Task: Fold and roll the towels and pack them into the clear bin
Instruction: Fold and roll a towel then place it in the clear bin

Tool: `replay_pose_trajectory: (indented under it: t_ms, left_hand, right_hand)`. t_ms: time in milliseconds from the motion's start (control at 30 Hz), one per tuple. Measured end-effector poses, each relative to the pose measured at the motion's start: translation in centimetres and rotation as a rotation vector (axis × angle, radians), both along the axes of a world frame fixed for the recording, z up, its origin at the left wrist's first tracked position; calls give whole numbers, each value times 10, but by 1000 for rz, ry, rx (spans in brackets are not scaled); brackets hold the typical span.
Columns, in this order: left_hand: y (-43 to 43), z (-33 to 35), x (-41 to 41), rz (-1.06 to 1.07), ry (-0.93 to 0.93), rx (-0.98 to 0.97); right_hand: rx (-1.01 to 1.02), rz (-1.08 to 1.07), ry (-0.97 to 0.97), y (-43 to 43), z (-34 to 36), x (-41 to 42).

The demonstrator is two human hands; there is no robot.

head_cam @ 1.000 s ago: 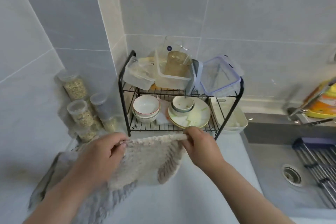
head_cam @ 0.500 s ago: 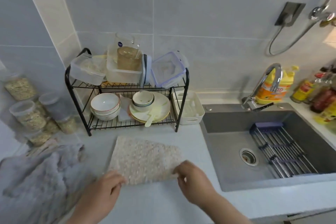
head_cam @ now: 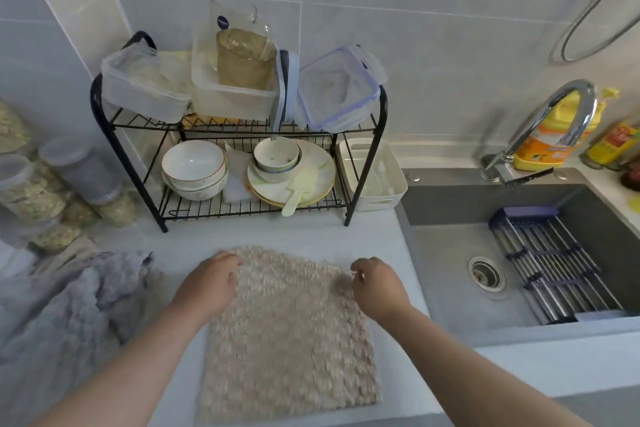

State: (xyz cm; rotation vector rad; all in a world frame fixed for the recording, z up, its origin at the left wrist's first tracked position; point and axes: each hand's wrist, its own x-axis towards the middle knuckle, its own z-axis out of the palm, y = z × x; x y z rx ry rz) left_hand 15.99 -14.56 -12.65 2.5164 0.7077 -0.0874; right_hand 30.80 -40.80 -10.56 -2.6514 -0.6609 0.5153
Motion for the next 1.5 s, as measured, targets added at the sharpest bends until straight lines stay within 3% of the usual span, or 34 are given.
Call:
replay_pose_trajectory:
  t_ms: [133,300,533,633,700,767,900,1100,1300,1500]
  left_hand:
    - [18,-20,32,-119,174,85]
    - [29,-36,45,-145,172,131]
    - [39,-23,52,-94,239,55]
    - [41,-18,55,-94,205,75]
    - [41,-16,56,-71,137,87]
    - [40,-13,54,-47,58,90]
    - [35,4,45,-17,-62,75]
    - [-2,38,-11,102,-194,117]
    - [-32,30,-78,68,-186,-58]
    - [-61,12,-123,-47,-71,3]
  right_hand:
    - [-177,123,58,46,-20,35]
    - [-319,375,61,72,-23,23]
    - [8,-73,448,59,-19,44]
    - [304,-282,777,54,-12,54]
    - [503,-389,897,53,-6,61]
    - [570,-455,830,54,0,64]
    - [550,-515,437,49,19,55]
    - [410,-292,99,2,26,14]
    - [393,-229,228,-50,5,-43]
    - [178,27,188,-86,-18,-78]
